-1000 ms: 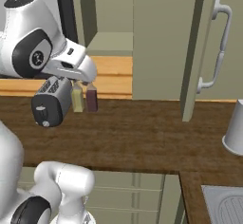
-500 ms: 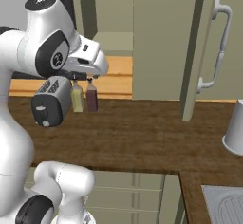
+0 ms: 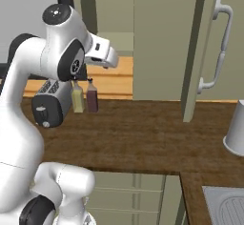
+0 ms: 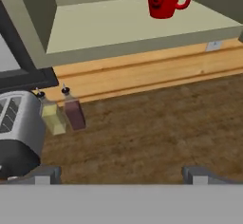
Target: Gather all objects into one cabinet and sort the glasses and bowls to opposite sides.
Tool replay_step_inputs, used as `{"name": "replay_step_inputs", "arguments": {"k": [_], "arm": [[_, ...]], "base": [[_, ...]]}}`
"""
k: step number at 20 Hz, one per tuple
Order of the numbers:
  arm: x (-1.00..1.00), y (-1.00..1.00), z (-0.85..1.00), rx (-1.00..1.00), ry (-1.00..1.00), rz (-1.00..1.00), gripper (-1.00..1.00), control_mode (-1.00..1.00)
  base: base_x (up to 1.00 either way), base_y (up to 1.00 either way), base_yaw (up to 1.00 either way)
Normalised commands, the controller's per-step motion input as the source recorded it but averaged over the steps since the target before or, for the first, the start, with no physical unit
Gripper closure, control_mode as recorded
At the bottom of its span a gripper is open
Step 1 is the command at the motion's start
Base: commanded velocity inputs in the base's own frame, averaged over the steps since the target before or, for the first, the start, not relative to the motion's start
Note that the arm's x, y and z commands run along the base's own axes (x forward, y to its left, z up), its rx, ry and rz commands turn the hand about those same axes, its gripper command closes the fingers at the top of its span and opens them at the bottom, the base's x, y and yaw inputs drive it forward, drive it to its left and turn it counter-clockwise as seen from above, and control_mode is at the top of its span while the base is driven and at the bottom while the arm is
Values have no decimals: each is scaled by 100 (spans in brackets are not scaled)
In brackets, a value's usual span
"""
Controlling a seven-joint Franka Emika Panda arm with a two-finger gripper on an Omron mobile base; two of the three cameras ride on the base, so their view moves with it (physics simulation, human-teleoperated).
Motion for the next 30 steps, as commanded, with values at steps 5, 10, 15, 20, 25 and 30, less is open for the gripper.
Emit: {"name": "replay_step_inputs", "arguments": {"k": [5, 10, 15, 20, 25, 30], "arm": [[49, -41, 2, 0, -19, 0, -100, -100], [28, -34, 15, 0, -9, 0, -100, -100], [24, -16, 24, 0, -12, 0, -100, -100], [31, -16, 23, 0, -9, 0, -100, -100], [40, -4, 10, 0, -4, -1, -100, -100], [29, -15, 12, 0, -4, -1, -100, -100]], "base": [[0, 0, 0], [0, 0, 0], [0, 0, 0], [0, 0, 0], [0, 0, 0], [0, 0, 0]]}}
